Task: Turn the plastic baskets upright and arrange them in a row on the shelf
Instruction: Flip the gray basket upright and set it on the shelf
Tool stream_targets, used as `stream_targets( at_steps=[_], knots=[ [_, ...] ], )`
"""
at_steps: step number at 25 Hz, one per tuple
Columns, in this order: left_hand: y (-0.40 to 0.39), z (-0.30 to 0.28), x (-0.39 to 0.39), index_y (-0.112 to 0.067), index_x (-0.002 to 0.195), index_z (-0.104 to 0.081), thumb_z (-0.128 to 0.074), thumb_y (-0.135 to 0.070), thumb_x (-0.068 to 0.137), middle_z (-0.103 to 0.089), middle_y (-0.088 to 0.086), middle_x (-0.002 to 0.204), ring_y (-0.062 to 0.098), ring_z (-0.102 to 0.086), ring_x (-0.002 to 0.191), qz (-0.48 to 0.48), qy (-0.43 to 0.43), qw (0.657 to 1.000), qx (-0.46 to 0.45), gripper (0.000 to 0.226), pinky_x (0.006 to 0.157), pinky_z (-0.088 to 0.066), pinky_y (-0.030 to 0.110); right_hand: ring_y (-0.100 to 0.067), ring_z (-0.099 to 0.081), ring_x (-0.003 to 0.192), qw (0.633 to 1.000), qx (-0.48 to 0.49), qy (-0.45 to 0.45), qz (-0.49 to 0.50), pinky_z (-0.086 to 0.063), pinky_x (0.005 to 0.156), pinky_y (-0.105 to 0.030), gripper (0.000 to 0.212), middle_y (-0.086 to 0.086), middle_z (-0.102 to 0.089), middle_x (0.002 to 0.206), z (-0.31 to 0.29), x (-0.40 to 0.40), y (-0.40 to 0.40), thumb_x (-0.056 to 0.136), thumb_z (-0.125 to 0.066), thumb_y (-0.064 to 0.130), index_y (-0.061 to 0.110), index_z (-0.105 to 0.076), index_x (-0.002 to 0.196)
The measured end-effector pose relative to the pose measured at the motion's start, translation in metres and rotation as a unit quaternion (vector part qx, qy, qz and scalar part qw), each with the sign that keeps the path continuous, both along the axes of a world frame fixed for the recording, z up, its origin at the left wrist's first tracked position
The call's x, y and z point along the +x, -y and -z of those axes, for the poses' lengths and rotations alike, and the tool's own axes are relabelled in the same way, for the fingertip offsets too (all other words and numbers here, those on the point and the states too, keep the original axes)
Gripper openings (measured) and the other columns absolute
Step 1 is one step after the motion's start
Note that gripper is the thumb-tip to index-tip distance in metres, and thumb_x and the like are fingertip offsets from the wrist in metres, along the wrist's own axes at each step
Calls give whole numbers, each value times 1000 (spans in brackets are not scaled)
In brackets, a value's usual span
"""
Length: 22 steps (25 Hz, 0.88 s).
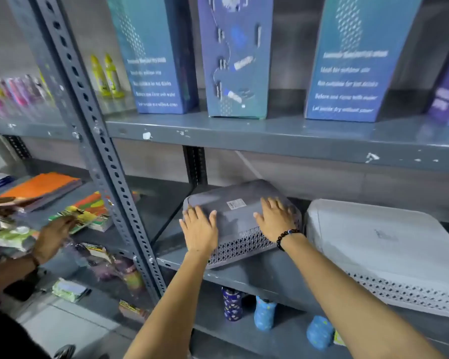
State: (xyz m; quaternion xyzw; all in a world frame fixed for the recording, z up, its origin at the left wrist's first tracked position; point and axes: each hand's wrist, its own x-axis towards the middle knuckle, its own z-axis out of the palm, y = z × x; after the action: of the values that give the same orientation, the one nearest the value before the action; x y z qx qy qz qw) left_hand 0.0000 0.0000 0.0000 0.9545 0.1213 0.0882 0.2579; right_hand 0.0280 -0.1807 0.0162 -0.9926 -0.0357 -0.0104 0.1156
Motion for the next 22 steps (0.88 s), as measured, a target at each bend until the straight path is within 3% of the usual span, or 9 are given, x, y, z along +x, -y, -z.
stream_targets(
  at_steps=[4, 10, 14, 18, 20, 22],
  knots=[
    [-8, 1, 42, 1, 150, -10, -23, -44, 100, -10, 21, 159, 34, -11, 147, -69, -61, 995, -47, 69, 120, -12, 49, -35, -30, 138, 998, -5, -1, 68, -23, 113, -55, 51, -21, -39, 144, 4, 53, 7, 95, -37, 38, 6, -42, 135],
    [-14, 4, 74, 6, 147, -10, -21, -47, 99, -15, 26, 155, 41, -24, 141, -148, -123, 967, -170, 72, 112, -29, 51, -37, -29, 139, 968, 107, -99, 205, -20, 113, -58, 66, -21, -32, 149, 5, 93, 4, 94, -28, 50, 6, -30, 143],
    [-18, -1, 88, 5, 147, -16, -23, -48, 98, -24, 24, 153, 39, -31, 138, -191, -129, 946, -227, 72, 111, -30, 50, -37, -31, 136, 941, 166, -96, 280, -27, 110, -51, 67, -20, -33, 148, 0, 94, -1, 93, -30, 52, 6, -32, 142],
    [-27, -10, 87, 2, 147, -19, -27, -47, 98, -26, 21, 153, 36, -30, 139, -180, -80, 949, -248, 70, 113, -25, 49, -36, -32, 136, 882, 278, -68, 374, -31, 109, -44, 69, -21, -33, 148, -8, 80, -2, 91, -31, 51, 5, -37, 141],
    [-35, -18, 86, 1, 146, -24, -31, -46, 98, -31, 20, 152, 37, -33, 138, -150, -11, 946, -287, 68, 112, -30, 50, -35, -33, 136, 846, 336, -13, 414, -30, 110, -42, 68, -22, -34, 148, -21, 65, -4, 93, -31, 51, 3, -38, 140],
    [-43, -30, 82, 1, 138, -36, -34, -39, 99, -43, 18, 143, 35, -46, 127, -105, 93, 920, -365, 55, 105, -39, 44, -34, -42, 130, 791, 431, 74, 428, -33, 107, -39, 60, -22, -45, 141, -31, 50, -6, 94, -31, 45, 3, -48, 133]
  ],
)
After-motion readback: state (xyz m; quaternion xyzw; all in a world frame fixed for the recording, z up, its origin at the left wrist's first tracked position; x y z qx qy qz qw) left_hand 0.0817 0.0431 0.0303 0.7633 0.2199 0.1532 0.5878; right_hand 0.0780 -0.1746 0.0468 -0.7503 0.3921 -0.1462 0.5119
